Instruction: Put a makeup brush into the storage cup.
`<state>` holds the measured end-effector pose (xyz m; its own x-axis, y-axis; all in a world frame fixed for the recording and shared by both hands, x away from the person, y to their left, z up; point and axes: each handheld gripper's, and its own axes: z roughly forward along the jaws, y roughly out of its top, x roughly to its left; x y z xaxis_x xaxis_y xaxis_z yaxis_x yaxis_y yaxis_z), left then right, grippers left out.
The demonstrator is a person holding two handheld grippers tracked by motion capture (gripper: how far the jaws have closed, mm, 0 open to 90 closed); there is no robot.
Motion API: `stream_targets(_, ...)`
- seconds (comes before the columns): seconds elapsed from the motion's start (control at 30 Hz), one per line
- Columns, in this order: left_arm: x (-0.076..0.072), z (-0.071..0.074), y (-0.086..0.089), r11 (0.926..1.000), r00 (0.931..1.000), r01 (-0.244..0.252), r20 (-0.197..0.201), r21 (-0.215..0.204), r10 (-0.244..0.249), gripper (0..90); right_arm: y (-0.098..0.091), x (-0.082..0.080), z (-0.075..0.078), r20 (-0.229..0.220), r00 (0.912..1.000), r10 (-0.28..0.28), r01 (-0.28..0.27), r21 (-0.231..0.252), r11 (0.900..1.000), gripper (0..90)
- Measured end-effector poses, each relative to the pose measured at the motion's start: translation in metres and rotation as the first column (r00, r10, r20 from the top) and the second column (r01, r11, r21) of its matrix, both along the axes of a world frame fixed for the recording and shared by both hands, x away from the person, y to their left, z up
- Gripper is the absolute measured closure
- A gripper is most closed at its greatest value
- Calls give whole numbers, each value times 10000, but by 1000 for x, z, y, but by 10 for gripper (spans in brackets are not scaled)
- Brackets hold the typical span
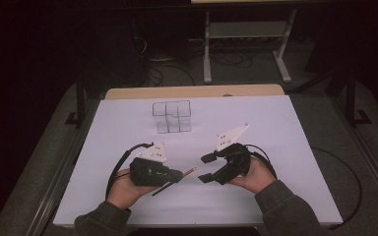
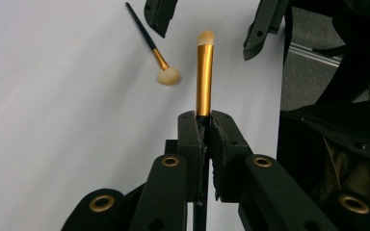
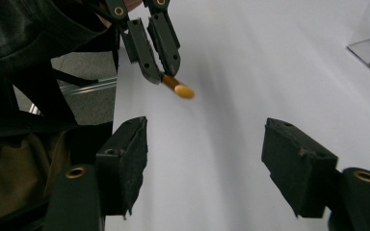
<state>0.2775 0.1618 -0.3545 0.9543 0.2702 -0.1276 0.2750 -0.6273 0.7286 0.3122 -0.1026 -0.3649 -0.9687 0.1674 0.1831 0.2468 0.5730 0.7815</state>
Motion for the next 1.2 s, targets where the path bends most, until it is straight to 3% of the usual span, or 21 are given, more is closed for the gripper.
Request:
stream_targets(0.5, -1, -1, -6, 9997, 9998, 213, 1, 88, -213, 835, 8, 1, 0, -402, 9976, 565, -564, 29, 9984, 524)
stream_targets(1.2, -2, -4, -15, 9987, 9988, 487, 37, 178, -488, 835, 12, 2, 0, -432, 9884, 1459, -1449, 253, 9891, 801)
